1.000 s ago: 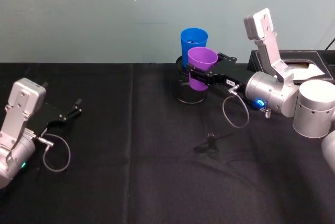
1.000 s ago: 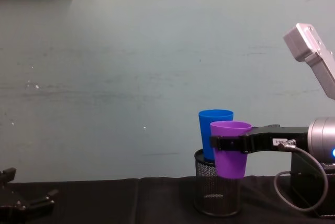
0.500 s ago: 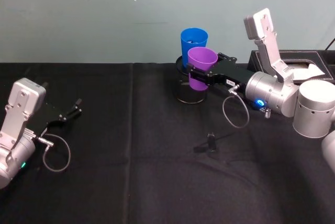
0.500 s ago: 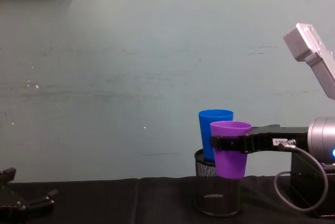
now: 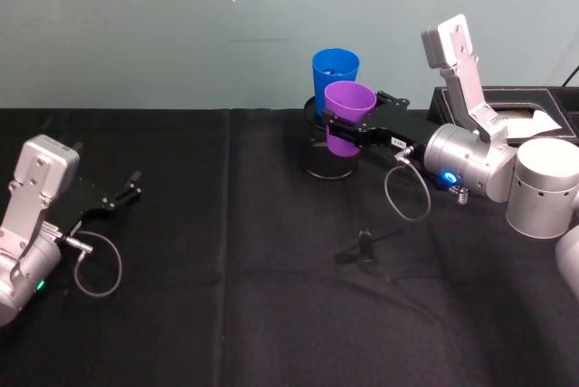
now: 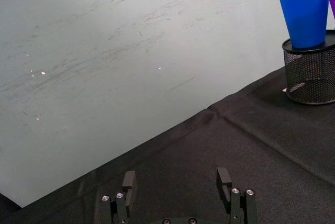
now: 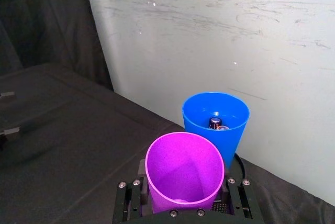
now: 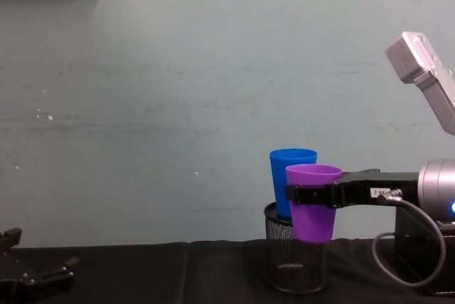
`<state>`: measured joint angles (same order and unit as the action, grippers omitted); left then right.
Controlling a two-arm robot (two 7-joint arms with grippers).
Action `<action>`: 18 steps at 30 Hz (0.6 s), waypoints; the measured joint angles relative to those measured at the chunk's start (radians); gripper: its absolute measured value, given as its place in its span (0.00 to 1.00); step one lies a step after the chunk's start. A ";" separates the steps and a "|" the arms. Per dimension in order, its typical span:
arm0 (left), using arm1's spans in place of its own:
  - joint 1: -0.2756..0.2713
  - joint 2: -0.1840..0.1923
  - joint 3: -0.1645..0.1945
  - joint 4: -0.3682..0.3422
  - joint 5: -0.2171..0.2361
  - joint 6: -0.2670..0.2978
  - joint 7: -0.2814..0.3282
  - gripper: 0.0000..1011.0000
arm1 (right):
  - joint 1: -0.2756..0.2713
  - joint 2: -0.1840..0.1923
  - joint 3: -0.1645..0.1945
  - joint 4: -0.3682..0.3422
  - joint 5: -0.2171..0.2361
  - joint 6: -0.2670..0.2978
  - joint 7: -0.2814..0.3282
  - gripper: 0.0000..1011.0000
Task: Pick up one cup with a gripper and tap it against the other cup.
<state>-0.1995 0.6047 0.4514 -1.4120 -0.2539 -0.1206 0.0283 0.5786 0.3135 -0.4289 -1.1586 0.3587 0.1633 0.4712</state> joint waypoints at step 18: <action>0.000 0.000 0.000 0.000 0.000 0.000 0.000 0.99 | 0.000 0.000 0.000 0.000 0.000 0.000 0.000 0.73</action>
<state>-0.1995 0.6047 0.4514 -1.4120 -0.2539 -0.1205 0.0283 0.5785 0.3134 -0.4291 -1.1587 0.3587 0.1633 0.4711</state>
